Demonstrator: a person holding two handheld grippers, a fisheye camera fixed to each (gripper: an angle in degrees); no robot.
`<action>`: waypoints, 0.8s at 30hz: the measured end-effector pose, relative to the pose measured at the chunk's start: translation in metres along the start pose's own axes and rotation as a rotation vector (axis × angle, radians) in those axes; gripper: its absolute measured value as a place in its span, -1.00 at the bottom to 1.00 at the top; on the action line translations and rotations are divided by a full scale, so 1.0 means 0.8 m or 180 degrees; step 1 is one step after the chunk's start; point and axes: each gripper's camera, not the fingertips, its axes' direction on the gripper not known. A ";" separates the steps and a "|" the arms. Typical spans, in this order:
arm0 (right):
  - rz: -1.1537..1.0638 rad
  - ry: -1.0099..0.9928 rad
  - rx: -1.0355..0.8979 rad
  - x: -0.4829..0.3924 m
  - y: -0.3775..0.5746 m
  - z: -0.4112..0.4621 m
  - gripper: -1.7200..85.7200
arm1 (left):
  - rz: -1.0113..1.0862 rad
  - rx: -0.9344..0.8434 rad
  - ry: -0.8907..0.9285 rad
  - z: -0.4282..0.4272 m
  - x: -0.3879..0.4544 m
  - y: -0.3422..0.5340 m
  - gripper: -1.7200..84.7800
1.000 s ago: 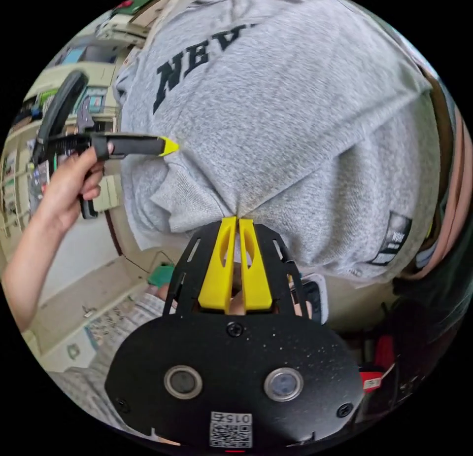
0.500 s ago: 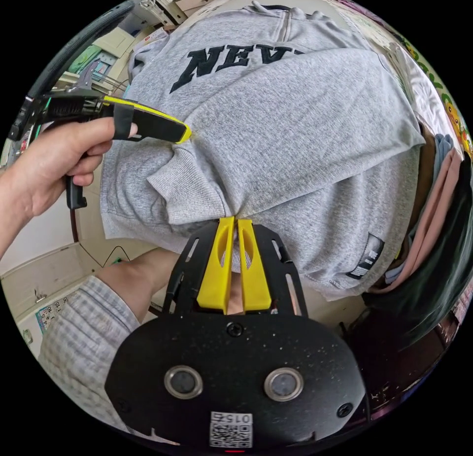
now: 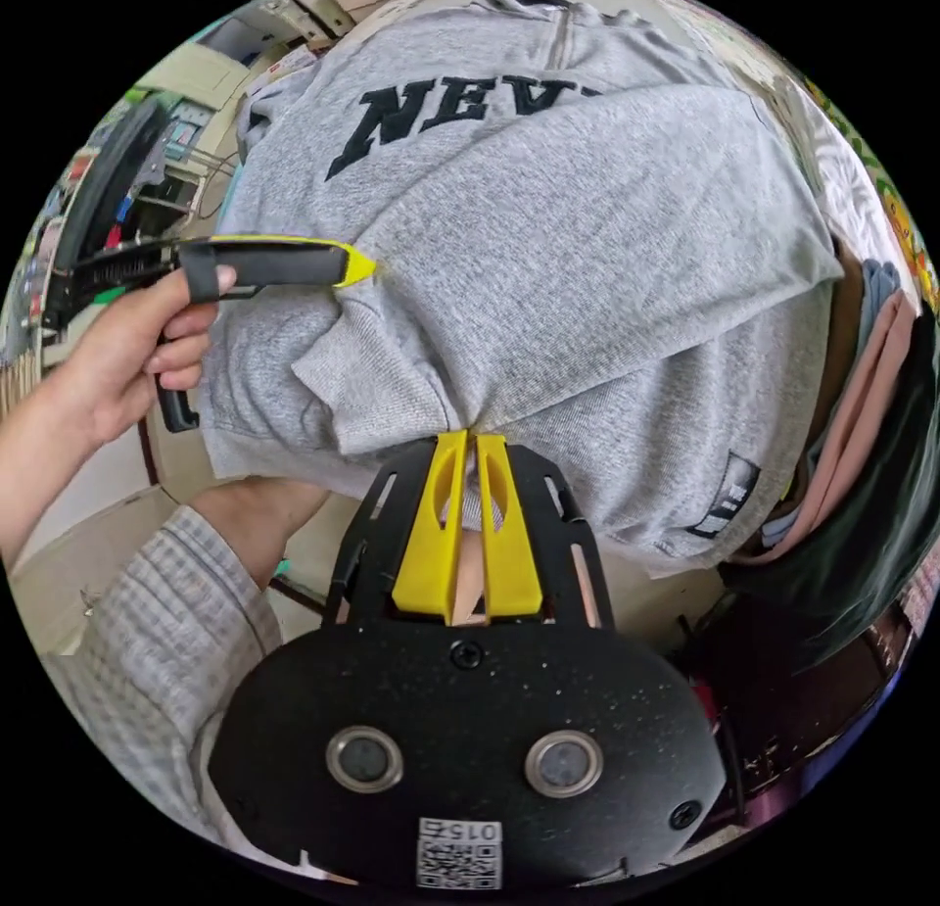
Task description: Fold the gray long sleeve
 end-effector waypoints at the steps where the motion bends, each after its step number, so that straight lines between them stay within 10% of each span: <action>1: 0.0204 -0.0112 -0.0264 0.016 -0.008 -0.004 -0.81 | -0.0048 -0.0128 0.0687 -0.007 -0.036 -0.005 -0.95; 4: 0.0531 -0.0252 -0.0631 0.045 -0.021 -0.035 -0.73 | -0.0072 0.0164 0.1648 -0.057 -0.122 0.007 -0.94; 13: -0.0511 0.0473 0.0585 -0.153 -0.234 -0.211 -0.72 | -0.1643 0.1387 0.1343 -0.219 -0.471 0.130 -0.84; 24: -0.2200 0.0072 0.0147 -0.506 -0.564 -0.023 -0.71 | -0.2944 0.2238 0.1583 -0.214 -0.750 0.192 -0.76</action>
